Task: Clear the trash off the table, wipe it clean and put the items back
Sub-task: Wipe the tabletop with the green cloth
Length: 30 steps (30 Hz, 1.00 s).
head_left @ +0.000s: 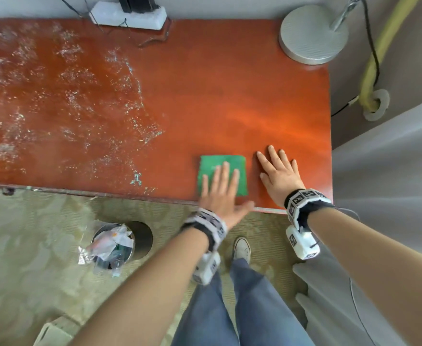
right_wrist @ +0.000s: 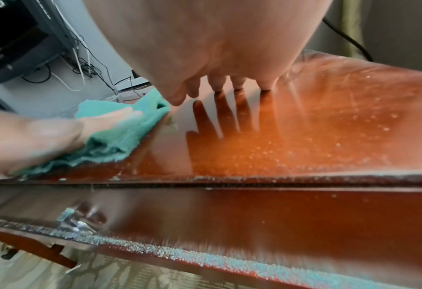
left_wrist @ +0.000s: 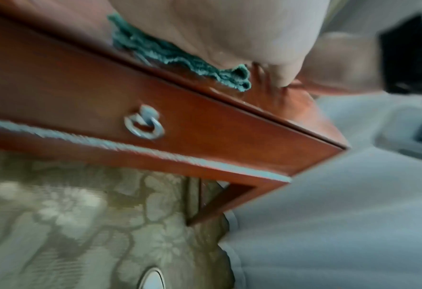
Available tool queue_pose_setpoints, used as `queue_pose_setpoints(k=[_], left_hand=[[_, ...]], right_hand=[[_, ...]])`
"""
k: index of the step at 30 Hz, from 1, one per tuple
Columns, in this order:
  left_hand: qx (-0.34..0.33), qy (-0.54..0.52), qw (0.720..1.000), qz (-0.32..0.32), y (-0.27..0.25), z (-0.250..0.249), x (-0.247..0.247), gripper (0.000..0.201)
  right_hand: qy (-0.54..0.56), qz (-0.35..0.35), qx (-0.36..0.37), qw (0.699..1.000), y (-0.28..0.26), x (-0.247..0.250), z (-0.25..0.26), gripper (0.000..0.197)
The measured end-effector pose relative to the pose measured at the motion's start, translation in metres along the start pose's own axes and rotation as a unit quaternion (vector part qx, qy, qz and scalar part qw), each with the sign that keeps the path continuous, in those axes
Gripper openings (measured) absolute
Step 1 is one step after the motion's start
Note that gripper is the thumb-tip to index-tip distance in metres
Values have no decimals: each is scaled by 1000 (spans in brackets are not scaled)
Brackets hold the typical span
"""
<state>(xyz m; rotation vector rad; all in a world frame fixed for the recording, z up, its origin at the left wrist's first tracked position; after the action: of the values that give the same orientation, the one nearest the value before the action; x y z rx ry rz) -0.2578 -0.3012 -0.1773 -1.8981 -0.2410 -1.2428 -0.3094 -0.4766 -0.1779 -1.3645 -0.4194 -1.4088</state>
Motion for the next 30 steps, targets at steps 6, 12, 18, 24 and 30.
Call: queue_pose_setpoints(k=[6, 12, 18, 24, 30], left_hand=[[-20, 3, 999, -26, -13, 29, -10, 75], [141, -26, 989, -24, -40, 177, 6, 79], [88, -27, 995, -35, -34, 110, -5, 95], [-90, 57, 994, -15, -35, -14, -30, 93], [-56, 34, 997, -43, -31, 57, -17, 72]], right_hand=[[-11, -24, -32, 999, -13, -8, -7, 61], [22, -39, -67, 997, -29, -18, 9, 59], [43, -34, -65, 996, -35, -21, 11, 58], [51, -19, -53, 997, -35, -6, -2, 59], [26, -17, -52, 998, -41, 1, -27, 60]])
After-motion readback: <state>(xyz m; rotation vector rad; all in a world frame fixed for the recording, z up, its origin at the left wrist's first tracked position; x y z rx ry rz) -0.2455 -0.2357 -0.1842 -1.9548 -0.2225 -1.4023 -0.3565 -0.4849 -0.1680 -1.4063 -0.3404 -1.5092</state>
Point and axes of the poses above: each hand's wrist, its own y-axis towards the middle knuckle, its own x-axis out of the back of the hand, z = x × y, the point moved 4 cm from there along y, towards the middle knuckle, and after that the axes turned 3 degrees about -z, right-handed, at the moved point
